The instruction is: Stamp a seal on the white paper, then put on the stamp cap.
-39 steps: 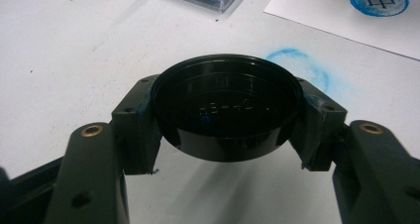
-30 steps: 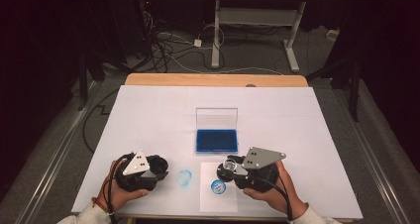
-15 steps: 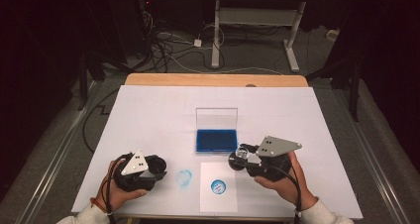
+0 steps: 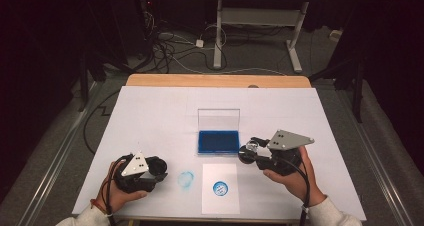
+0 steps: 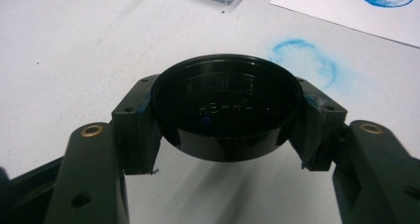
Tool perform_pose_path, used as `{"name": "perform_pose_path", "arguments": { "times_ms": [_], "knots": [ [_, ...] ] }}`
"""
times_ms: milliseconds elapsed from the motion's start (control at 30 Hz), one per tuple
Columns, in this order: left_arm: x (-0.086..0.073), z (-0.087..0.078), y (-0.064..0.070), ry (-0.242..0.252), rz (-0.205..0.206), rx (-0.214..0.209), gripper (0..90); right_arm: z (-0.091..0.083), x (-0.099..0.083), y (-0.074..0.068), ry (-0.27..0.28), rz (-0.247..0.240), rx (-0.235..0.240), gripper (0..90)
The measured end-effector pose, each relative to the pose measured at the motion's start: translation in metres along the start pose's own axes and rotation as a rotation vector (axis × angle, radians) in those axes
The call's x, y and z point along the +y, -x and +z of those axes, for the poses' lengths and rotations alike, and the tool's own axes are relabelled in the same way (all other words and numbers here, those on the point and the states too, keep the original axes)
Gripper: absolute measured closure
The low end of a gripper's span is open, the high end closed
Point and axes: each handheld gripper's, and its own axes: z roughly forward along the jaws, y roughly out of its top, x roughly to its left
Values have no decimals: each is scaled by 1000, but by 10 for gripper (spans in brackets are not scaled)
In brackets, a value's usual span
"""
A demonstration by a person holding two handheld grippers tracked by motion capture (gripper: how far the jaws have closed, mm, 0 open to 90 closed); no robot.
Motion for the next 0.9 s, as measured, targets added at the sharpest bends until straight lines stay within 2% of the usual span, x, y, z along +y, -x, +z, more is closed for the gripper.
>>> {"name": "perform_pose_path", "arguments": {
  "times_ms": [433,733,900],
  "knots": [
    [1,1,2,-3,4,-3,367,-9,1,5,24,16,-22,570],
    [0,1,3,-3,-8,-5,367,-11,3,10,44,20,-25,570],
    [4,4,3,-9,4,-9,368,-13,1,10,46,29,-29,570]
  ]
}}
